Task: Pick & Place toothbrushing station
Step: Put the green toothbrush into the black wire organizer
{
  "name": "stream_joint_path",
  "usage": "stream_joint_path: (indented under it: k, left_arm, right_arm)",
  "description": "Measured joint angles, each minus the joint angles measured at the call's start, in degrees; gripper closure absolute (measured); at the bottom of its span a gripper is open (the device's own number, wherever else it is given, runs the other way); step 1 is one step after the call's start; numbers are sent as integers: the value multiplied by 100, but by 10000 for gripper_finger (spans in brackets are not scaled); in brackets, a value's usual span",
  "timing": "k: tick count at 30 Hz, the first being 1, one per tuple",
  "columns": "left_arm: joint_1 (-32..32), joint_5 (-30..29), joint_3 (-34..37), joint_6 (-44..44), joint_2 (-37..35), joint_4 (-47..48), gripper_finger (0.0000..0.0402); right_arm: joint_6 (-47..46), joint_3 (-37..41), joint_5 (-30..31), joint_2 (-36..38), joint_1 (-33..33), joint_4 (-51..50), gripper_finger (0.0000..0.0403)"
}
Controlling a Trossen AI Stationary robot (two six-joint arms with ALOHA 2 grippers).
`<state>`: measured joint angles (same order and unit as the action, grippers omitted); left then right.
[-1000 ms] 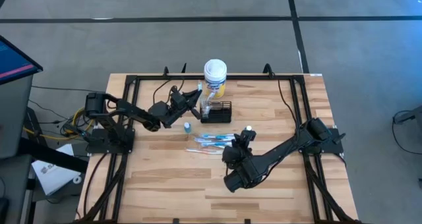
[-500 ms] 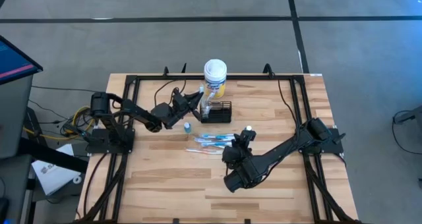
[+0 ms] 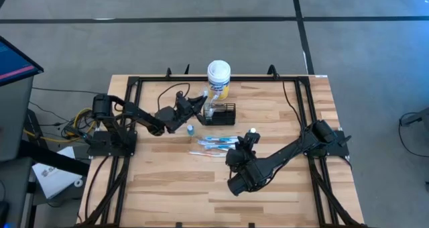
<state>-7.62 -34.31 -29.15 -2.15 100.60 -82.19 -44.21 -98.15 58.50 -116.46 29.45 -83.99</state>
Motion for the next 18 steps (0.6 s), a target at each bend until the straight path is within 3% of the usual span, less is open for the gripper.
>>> stream_joint_path:
  k: [8,18]
  left_arm:
    - [-2,-26,0,265,440,-143,389]
    - [20,-26,0,385,500,-181,387]
  right_arm:
    - [2,0,-7,0,0,21,276]
    - [4,0,-11,0,0,24,276]
